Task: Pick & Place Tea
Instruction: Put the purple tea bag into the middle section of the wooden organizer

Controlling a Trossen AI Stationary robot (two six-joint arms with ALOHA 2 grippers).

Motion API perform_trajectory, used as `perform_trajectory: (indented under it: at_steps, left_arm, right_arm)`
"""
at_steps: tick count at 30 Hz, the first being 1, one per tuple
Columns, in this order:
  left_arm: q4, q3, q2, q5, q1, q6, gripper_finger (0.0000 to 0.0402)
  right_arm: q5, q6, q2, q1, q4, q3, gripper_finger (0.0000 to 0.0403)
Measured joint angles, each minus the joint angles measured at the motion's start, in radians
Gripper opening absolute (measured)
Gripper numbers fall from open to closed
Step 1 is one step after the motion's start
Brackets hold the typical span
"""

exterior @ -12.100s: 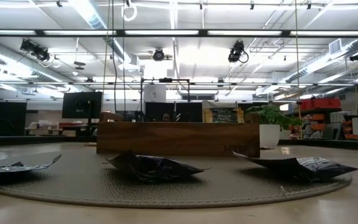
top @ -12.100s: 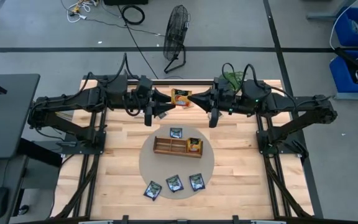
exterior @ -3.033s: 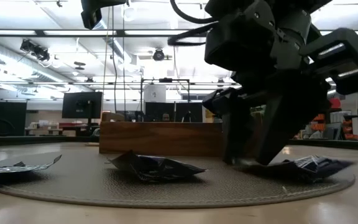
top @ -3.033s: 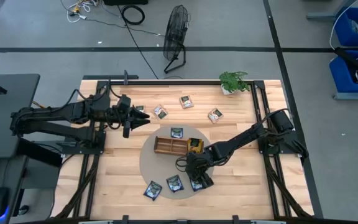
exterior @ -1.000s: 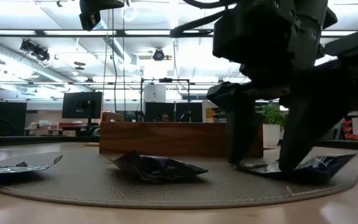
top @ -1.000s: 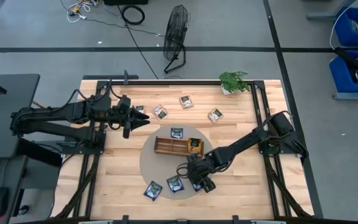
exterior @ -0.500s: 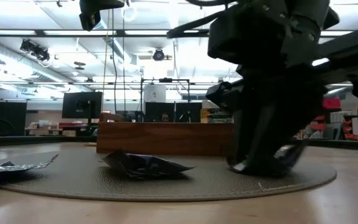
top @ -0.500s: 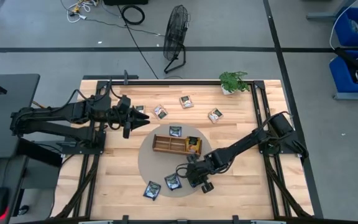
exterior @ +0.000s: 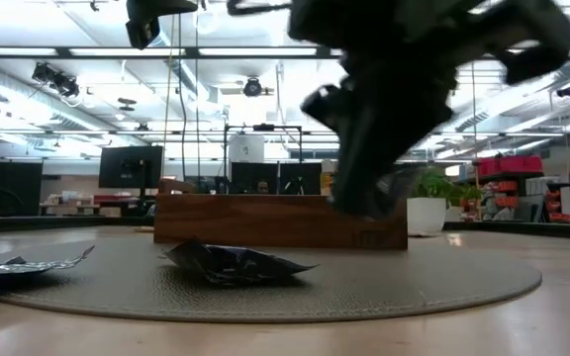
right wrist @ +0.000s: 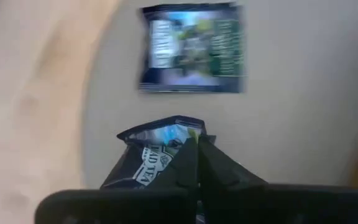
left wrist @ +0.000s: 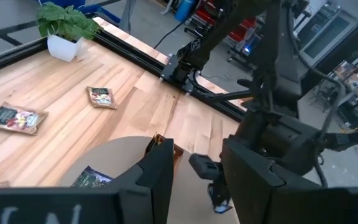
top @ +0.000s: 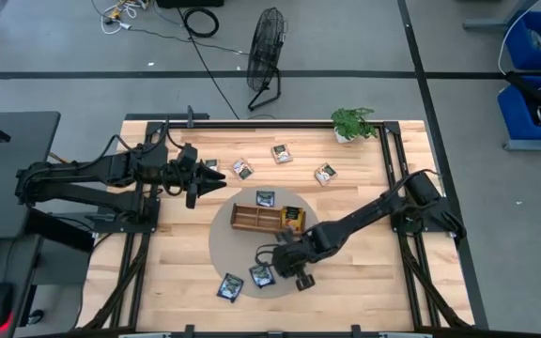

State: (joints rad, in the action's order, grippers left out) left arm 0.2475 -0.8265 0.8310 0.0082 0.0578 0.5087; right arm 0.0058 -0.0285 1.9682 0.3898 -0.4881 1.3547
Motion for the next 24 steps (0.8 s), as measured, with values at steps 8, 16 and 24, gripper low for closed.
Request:
perform_trajectory:
  at_steps: [8,16,24]
  left_arm:
    - [-0.002,0.000,0.000,0.000,0.000,0.046,0.0140]
    - [-0.002,0.000,0.000,0.010,0.000,0.188,0.0140]
    - [0.000,0.000,0.000,0.015,0.000,0.320,0.0140]
  right_arm:
    - [0.203,-0.088,-0.002,-0.035,-0.209,0.200,0.0002]
    - [0.357,-0.086,-0.003,-0.112,-0.357,0.416,0.0002]
    - [0.489,-0.099,-0.005,-0.195,-0.456,0.620,0.0002]
